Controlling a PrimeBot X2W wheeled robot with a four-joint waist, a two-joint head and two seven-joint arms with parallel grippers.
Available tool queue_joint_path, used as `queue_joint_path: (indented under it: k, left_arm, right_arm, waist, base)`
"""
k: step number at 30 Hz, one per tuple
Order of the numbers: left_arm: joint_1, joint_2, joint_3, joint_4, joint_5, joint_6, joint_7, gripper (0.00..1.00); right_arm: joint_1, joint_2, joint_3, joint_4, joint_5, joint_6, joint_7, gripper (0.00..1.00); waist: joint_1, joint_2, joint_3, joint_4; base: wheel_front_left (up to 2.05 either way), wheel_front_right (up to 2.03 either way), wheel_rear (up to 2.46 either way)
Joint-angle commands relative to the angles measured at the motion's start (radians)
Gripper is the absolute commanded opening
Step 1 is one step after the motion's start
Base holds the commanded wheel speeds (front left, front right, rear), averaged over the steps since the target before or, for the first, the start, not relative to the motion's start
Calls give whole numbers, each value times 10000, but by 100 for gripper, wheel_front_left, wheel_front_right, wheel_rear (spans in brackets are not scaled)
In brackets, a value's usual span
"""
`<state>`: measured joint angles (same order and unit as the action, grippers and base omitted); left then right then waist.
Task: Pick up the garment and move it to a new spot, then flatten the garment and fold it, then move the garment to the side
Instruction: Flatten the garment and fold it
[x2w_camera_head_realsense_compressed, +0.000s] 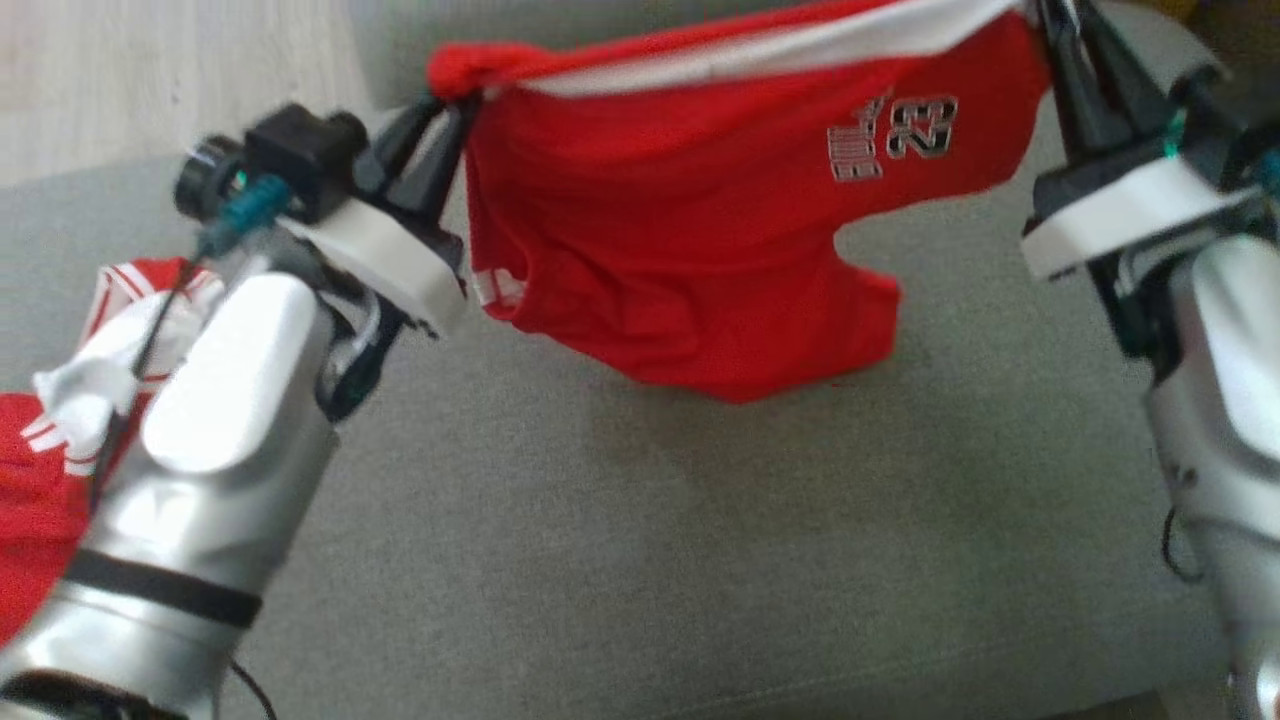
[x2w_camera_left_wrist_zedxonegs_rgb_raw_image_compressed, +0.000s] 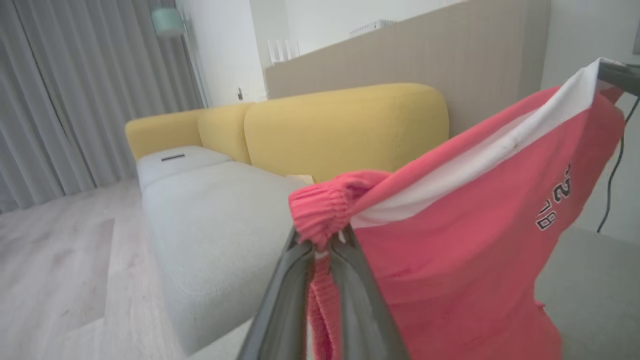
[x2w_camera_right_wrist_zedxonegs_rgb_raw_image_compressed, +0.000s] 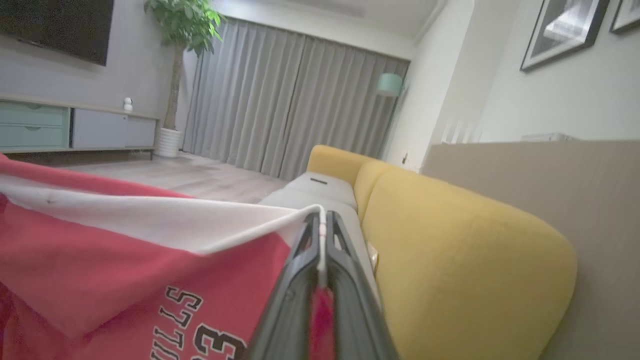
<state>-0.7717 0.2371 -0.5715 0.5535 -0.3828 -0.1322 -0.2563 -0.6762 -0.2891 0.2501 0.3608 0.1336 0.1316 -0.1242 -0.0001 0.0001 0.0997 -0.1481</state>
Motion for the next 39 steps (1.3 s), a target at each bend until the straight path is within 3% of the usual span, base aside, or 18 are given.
queue_joint_path:
  k: [1,7,12,19,24,30,36,39]
  left_arm:
    - [-901,462,386,-347,-68,16,-55,0]
    - [-1449,639,820,-521,-254,59,-55,0]
    - [-778,805,680,-838,-359,72,115,0]
    - [775,1561,591,-2482,-626,286,869,0]
    - [769,2084,830,-3719,-693,550,1545,0]
    - [-918,2118,663,-3463,-580,337,2283,0]
    - [-3989,2035,421,-1389,-180,97,2047,0]
    - [-5516,1833,502,-234,-31,70,1430,0]
  right_arm:
    - [-554,-106,124,-258,87,-9,-40,0]
    - [-1394,-248,442,133,139,-9,-298,0]
    - [-617,-336,674,-53,353,-9,-151,0]
    - [1032,-833,286,-1628,480,-9,594,0]
    - [1186,-1268,-100,-2784,420,-9,1407,0]
    - [-641,-1459,109,-2328,590,-9,1859,0]
    - [-3992,-1324,1083,-59,386,-9,1229,0]
    - [-5754,-1122,996,1320,-42,-9,402,0]
  waist:
    - [1,-1,-239,43]
    - [1,-1,-629,73]
    - [1,-1,-796,93]
    - [1,-1,-713,138]
    - [1,-1,-165,153]
    - [1,-1,1269,101]
    - [1,-1,2796,16]
    - [1,-1,3267,52]
  base:
    - [0,0,0]
    - [0,0,0]
    - [0,0,0]
    - [0,0,0]
    - [0,0,0]
    - [0,0,0]
    - [0,0,0]
    - [0,0,0]
